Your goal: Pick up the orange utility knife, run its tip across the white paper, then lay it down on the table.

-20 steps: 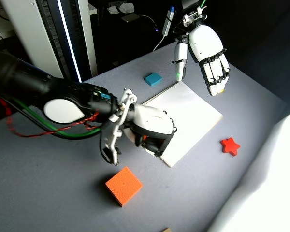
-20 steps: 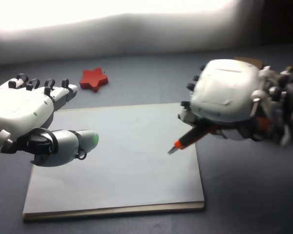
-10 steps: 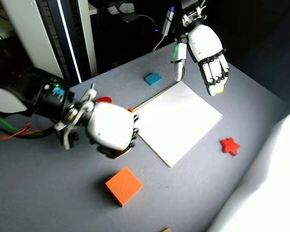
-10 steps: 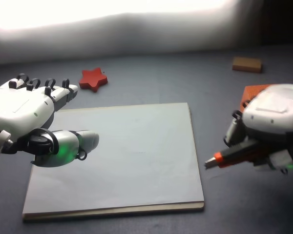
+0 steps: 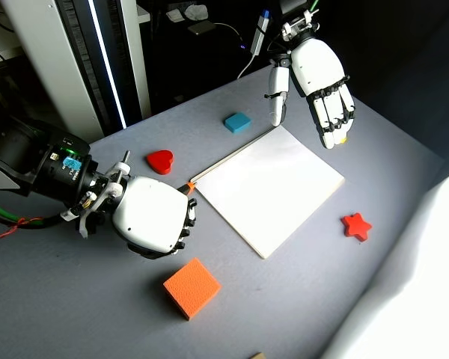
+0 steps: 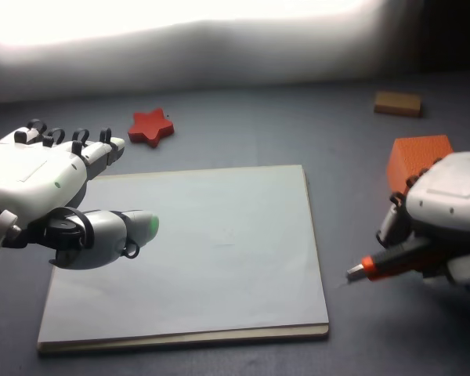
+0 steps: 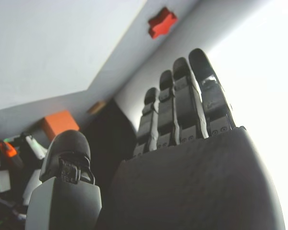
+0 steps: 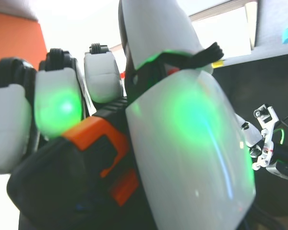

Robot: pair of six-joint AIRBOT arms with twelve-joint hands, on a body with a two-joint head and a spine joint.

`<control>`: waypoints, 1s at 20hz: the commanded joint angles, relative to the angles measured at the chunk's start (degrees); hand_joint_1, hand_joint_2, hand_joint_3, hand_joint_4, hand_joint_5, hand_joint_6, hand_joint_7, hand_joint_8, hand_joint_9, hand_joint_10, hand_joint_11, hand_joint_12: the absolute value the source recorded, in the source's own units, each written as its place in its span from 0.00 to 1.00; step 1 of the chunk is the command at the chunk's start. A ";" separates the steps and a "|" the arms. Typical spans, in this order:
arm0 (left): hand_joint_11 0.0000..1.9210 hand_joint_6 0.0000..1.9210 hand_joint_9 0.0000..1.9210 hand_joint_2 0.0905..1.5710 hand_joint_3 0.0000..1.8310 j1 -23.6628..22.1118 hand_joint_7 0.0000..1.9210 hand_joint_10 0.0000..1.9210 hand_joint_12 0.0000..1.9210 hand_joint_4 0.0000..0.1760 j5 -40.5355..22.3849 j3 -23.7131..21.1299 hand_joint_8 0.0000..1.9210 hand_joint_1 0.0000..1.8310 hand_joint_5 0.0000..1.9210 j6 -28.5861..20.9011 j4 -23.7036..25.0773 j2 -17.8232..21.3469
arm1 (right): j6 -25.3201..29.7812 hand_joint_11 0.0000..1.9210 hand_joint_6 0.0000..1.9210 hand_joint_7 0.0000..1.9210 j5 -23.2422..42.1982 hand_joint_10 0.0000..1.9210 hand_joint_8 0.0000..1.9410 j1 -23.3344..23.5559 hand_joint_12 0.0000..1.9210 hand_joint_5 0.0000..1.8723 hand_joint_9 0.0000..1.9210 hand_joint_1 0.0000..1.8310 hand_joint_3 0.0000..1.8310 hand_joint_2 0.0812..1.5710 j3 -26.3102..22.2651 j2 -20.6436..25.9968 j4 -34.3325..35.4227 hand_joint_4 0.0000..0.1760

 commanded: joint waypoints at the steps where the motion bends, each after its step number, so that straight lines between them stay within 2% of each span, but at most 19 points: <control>1: 0.00 0.00 0.12 0.78 0.00 -0.21 0.09 0.00 0.42 0.24 -3.29 -0.21 0.00 0.00 0.04 -0.20 3.68 0.27 | -0.07 0.74 1.00 0.65 5.72 1.00 1.00 0.06 1.00 0.50 0.71 0.79 0.00 0.76 0.11 0.31 0.16 0.22; 2: 0.00 0.00 0.11 0.78 0.00 -0.20 0.09 0.00 0.40 0.25 -3.29 -0.22 0.00 0.00 0.04 -0.20 3.68 0.27 | -0.08 0.68 1.00 0.59 5.74 1.00 1.00 -0.28 1.00 0.43 0.66 0.76 0.00 0.77 0.14 0.34 0.16 0.00; 3: 0.00 0.00 0.11 0.79 0.00 -0.19 0.09 0.00 0.41 0.25 -3.29 -0.22 0.00 0.00 0.04 -0.20 3.68 0.27 | -0.13 0.58 0.90 0.52 5.80 1.00 1.00 -0.51 1.00 0.33 0.58 0.60 0.03 0.82 0.16 0.41 0.16 0.00; 4: 0.00 0.00 0.11 0.78 0.00 -0.19 0.09 0.00 0.41 0.26 -3.29 -0.22 0.00 0.00 0.04 -0.20 3.68 0.27 | -0.22 0.46 0.83 0.39 5.84 1.00 0.95 -0.67 1.00 0.35 0.48 0.61 0.31 0.65 0.16 0.51 0.16 0.00; 5: 0.00 0.00 0.11 0.78 0.00 -0.17 0.09 0.00 0.40 0.26 -3.29 -0.22 0.00 0.00 0.04 -0.20 3.68 0.28 | -0.53 0.41 0.76 0.39 5.93 1.00 0.90 -0.88 1.00 0.38 0.42 0.63 0.33 0.61 0.15 0.67 0.16 0.00; 6: 0.00 0.00 0.10 0.79 0.00 -0.17 0.08 0.00 0.38 0.25 -3.29 -0.22 0.00 0.00 0.04 -0.20 3.68 0.28 | -0.71 0.35 0.68 0.41 5.97 0.94 0.82 -1.10 1.00 0.40 0.38 0.64 0.22 0.65 0.15 0.86 0.16 0.00; 7: 0.00 0.00 0.10 0.78 0.00 -0.17 0.08 0.00 0.39 0.26 -3.29 -0.22 0.00 0.00 0.03 -0.20 3.68 0.28 | -0.71 0.30 0.69 0.40 6.11 0.87 0.78 -1.28 1.00 0.39 0.33 0.63 0.09 0.73 0.15 1.05 0.16 0.00; 8: 0.00 0.00 0.10 0.78 0.00 -0.16 0.08 0.00 0.38 0.27 -3.29 -0.22 0.00 0.00 0.03 -0.20 3.68 0.28 | -0.71 0.26 0.70 0.38 6.25 0.85 0.80 -1.49 1.00 0.37 0.29 0.62 0.03 0.78 0.15 1.27 0.16 0.00; 9: 0.00 0.00 0.11 0.79 0.00 -0.15 0.08 0.00 0.38 0.28 -3.29 -0.22 0.00 0.00 0.04 -0.20 3.68 0.28 | -0.71 0.22 0.74 0.34 6.32 0.81 0.81 -1.59 0.97 0.35 0.24 0.61 0.01 0.81 0.15 1.37 0.16 0.06; 10: 0.00 0.00 0.11 0.79 0.00 -0.15 0.08 0.00 0.38 0.26 -3.29 -0.22 0.00 0.00 0.04 -0.20 3.68 0.28 | -0.74 0.16 0.63 0.22 6.37 0.77 0.62 -1.70 0.93 0.22 0.19 0.60 0.00 0.74 0.14 1.49 0.16 0.00; 11: 0.00 0.00 0.11 0.79 0.00 -0.15 0.08 0.00 0.39 0.26 -3.29 -0.22 0.00 0.00 0.03 -0.20 3.68 0.28 | -0.97 0.13 0.52 0.23 6.40 0.72 0.47 -1.86 0.91 0.20 0.18 0.59 0.00 0.72 0.13 1.61 0.15 0.00; 13: 0.00 0.00 0.10 0.79 0.00 -0.13 0.08 0.00 0.37 0.26 -3.28 -0.23 0.00 0.00 0.03 -0.20 3.68 0.28 | -1.20 0.03 0.24 0.27 6.91 0.44 0.15 -2.26 0.81 0.21 0.19 0.50 0.00 0.70 0.10 1.79 0.14 0.00; 14: 0.00 0.00 0.11 0.78 0.00 -0.13 0.08 0.00 0.40 0.25 -3.28 -0.23 0.00 0.00 0.04 -0.20 3.68 0.29 | -1.28 0.01 0.14 0.27 7.10 0.33 0.06 -2.37 0.77 0.22 0.20 0.47 0.00 0.69 0.09 1.87 0.13 0.00; 16: 0.00 0.00 0.10 0.78 0.00 -0.11 0.08 0.00 0.40 0.25 -3.28 -0.23 0.00 0.00 0.03 -0.20 3.68 0.29 | -1.33 0.00 0.02 0.17 7.36 0.10 0.00 -2.45 0.58 0.17 0.18 0.38 0.00 0.64 -0.14 2.22 0.11 0.00; 17: 0.00 0.00 0.10 0.78 0.00 -0.08 0.08 0.00 0.40 0.27 -3.28 -0.24 0.00 0.00 0.03 -0.20 3.68 0.30 | -1.32 0.00 0.01 0.16 7.44 0.05 0.00 -2.47 0.51 0.16 0.18 0.39 0.00 0.61 -0.33 2.42 0.11 0.00; 18: 0.00 0.00 0.10 0.78 0.00 -0.06 0.08 0.00 0.40 0.24 -3.28 -0.24 0.00 0.00 0.04 -0.20 3.68 0.30 | -1.32 0.00 0.00 0.12 7.76 0.02 0.00 -2.55 0.42 0.12 0.15 0.36 0.00 0.60 -0.57 2.65 0.11 0.00; 19: 0.00 0.00 0.11 0.78 0.00 -0.04 0.08 0.00 0.40 0.25 -3.28 -0.24 0.00 0.00 0.04 -0.20 3.68 0.30 | -1.32 0.00 0.00 0.11 7.97 0.01 0.00 -2.55 0.36 0.10 0.13 0.35 0.00 0.58 -0.80 2.84 0.11 0.00; 20: 0.00 0.00 0.11 0.78 0.00 -0.03 0.09 0.00 0.41 0.26 -3.28 -0.24 0.00 0.00 0.04 -0.20 3.68 0.31 | -1.32 0.00 0.00 0.10 8.30 0.00 0.00 -2.54 0.33 0.09 0.12 0.32 0.00 0.57 -1.14 3.08 0.11 0.00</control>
